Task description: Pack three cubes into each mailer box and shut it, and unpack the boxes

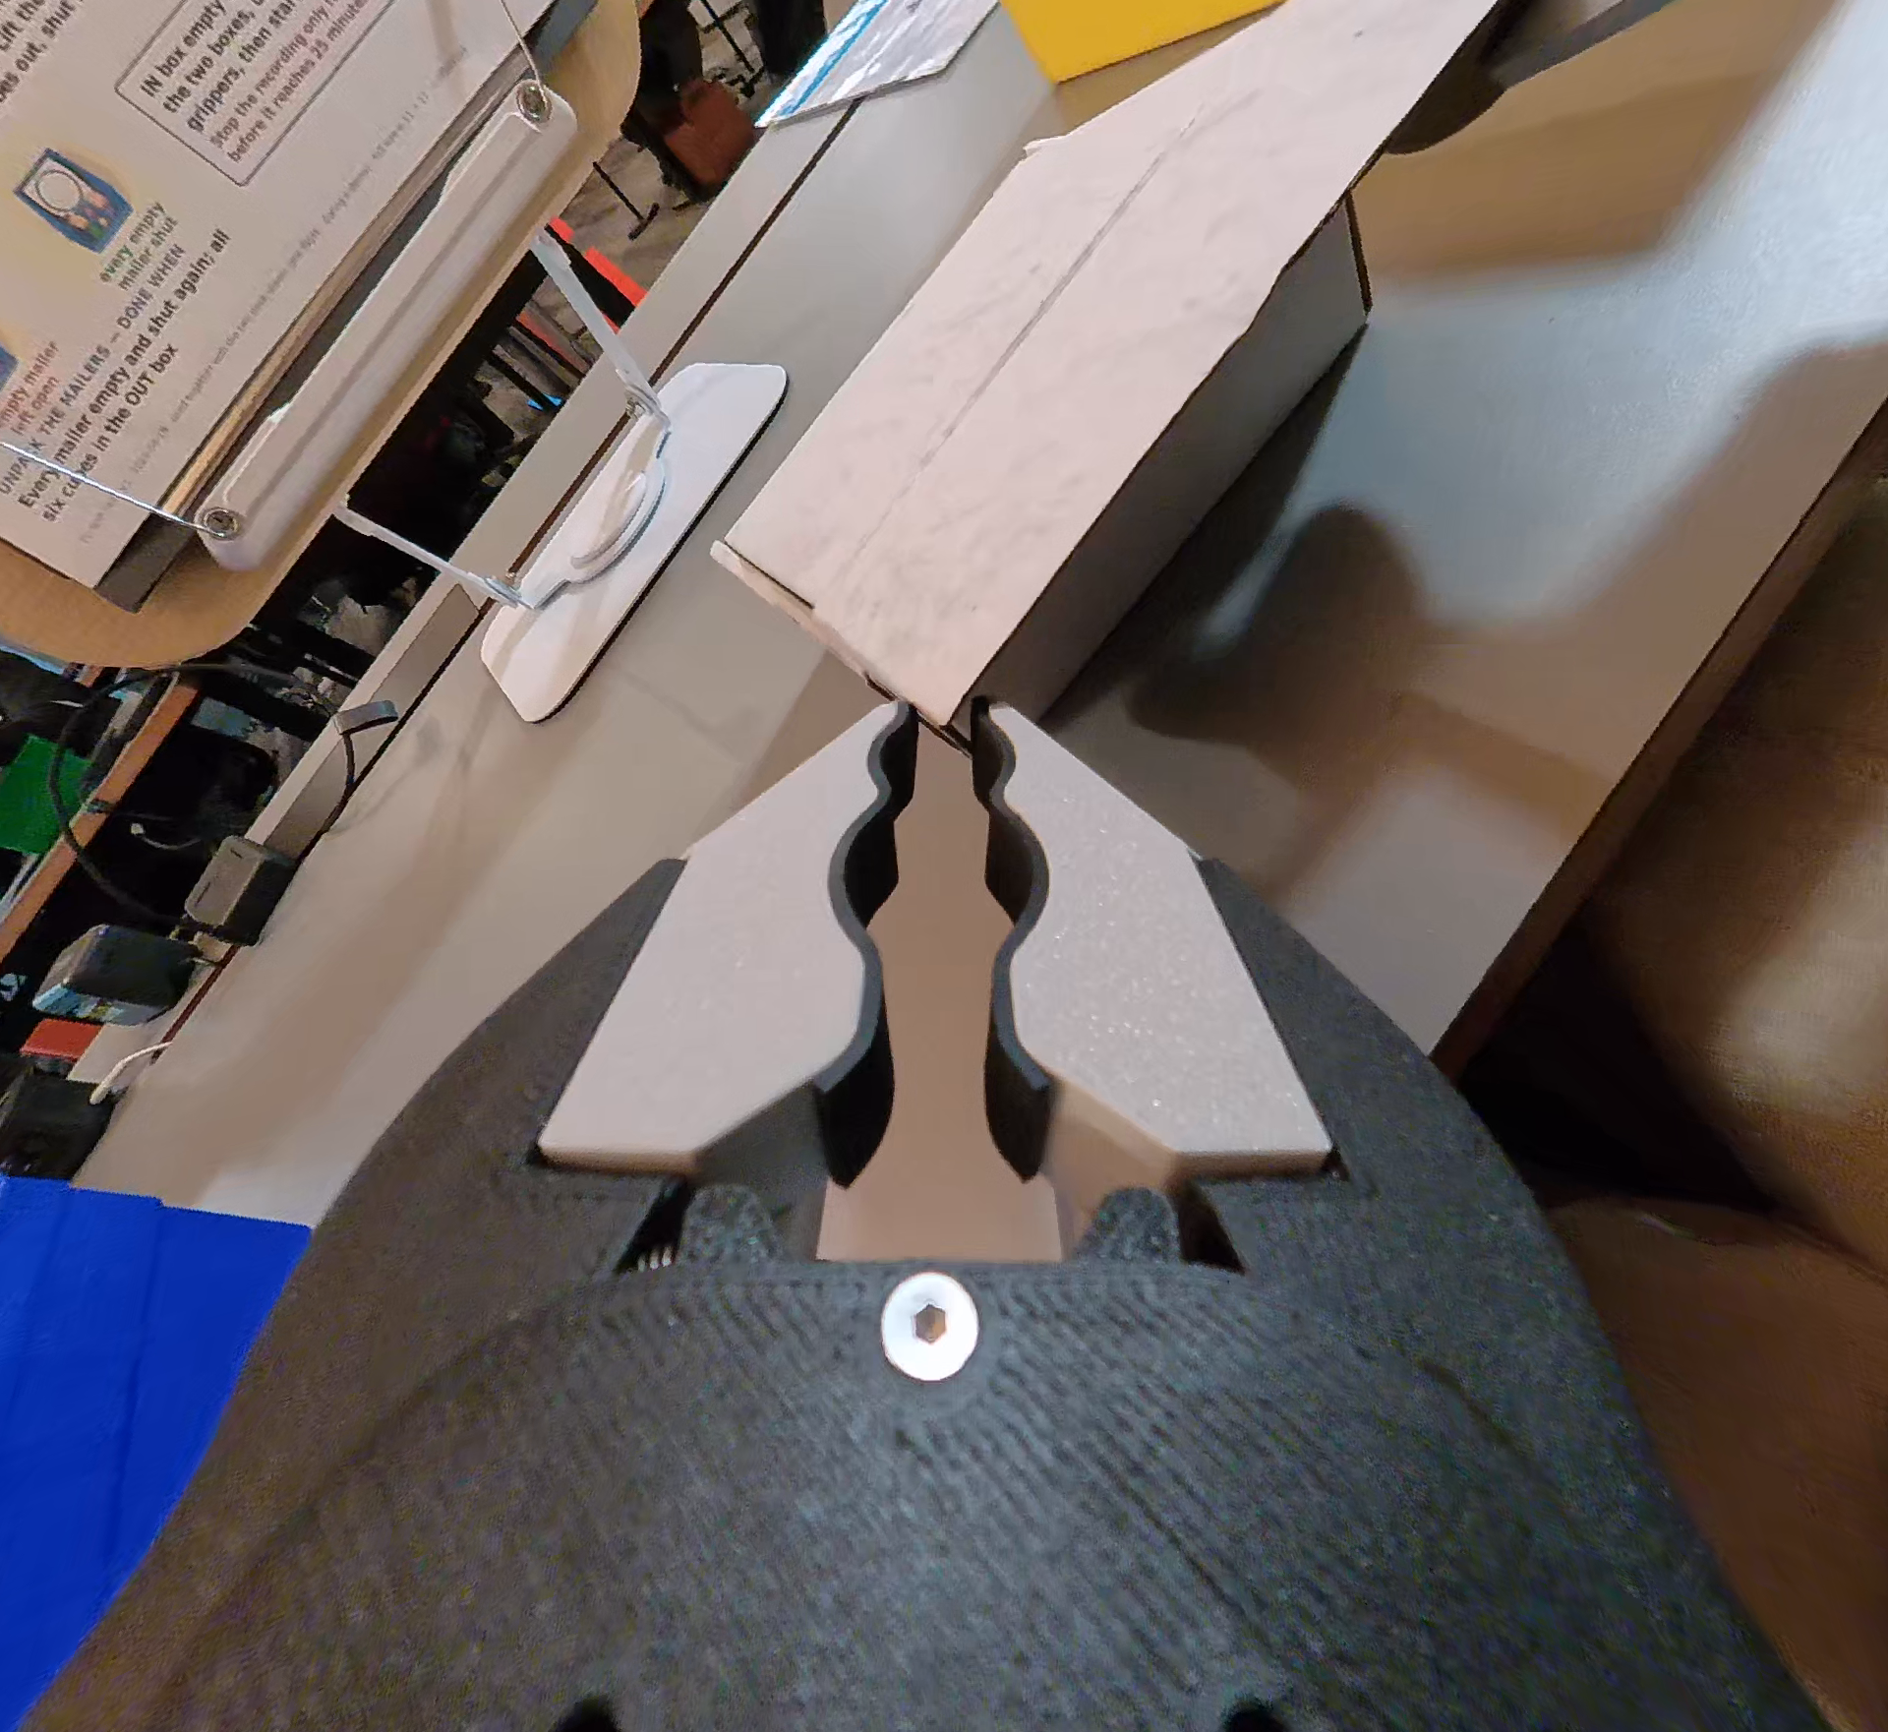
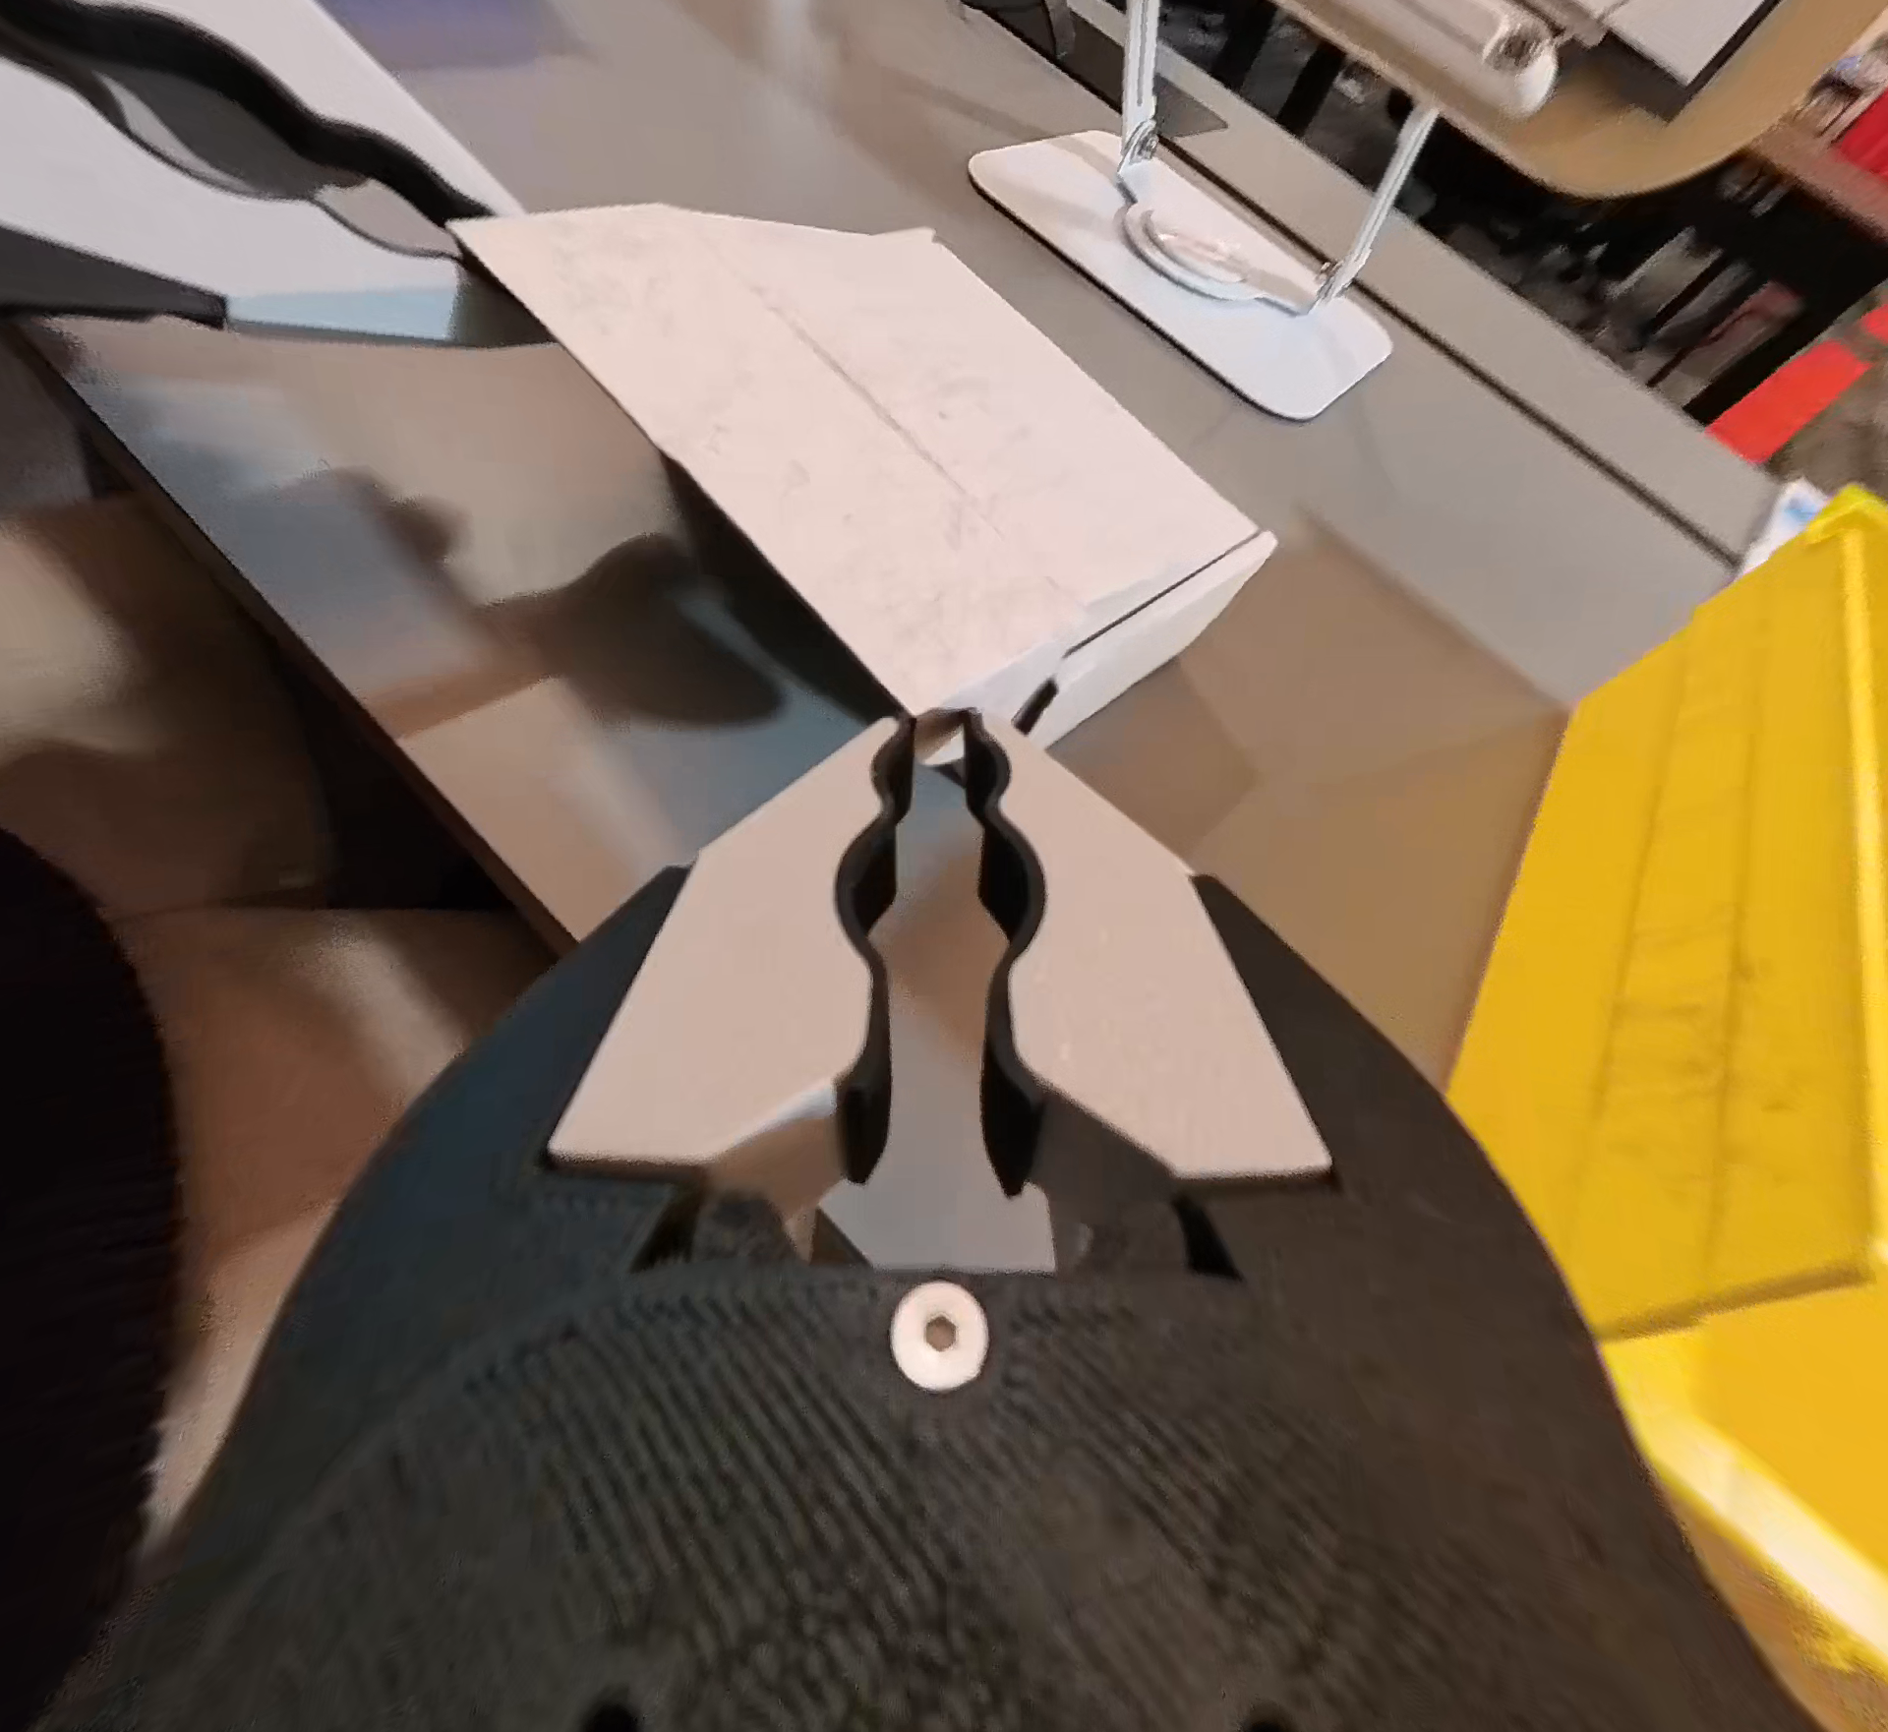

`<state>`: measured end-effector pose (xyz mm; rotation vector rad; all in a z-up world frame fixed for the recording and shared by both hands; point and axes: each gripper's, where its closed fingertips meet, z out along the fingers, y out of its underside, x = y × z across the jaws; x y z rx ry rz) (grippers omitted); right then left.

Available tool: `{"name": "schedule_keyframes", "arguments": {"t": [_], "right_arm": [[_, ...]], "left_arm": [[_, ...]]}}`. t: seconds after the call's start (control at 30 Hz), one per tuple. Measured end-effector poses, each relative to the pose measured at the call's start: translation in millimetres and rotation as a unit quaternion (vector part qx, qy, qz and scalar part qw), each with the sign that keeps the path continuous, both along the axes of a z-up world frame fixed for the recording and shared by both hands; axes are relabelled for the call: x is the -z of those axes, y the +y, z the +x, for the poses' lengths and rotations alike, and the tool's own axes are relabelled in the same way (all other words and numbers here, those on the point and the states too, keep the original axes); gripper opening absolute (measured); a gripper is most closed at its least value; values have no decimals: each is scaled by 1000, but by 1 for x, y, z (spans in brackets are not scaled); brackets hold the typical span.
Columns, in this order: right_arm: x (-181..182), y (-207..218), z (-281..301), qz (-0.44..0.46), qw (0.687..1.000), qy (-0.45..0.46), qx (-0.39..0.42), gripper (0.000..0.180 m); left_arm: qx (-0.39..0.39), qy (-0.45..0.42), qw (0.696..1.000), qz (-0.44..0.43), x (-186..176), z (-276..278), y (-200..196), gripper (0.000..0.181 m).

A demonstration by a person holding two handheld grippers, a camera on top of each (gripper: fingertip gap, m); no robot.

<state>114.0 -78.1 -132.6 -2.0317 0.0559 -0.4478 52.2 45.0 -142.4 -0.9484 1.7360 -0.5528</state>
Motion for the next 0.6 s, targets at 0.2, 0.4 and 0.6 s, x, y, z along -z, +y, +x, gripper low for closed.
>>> {"name": "schedule_keyframes", "arguments": {"t": [0.2, 0.4, 0.6], "right_arm": [[6, 0, 4, -6, 1000, -1, 8, 7], [16, 4, 3, -32, 999, -35, -4, 8], [20, 4, 5, -30, 998, -60, -11, 8]], "left_arm": [[6, 5, 1000, 8, 4, 0, -1, 8], [0, 16, 1000, 1, 10, 1, 4, 8], [-1, 21, 1000, 15, 14, 2, 5, 9]]}}
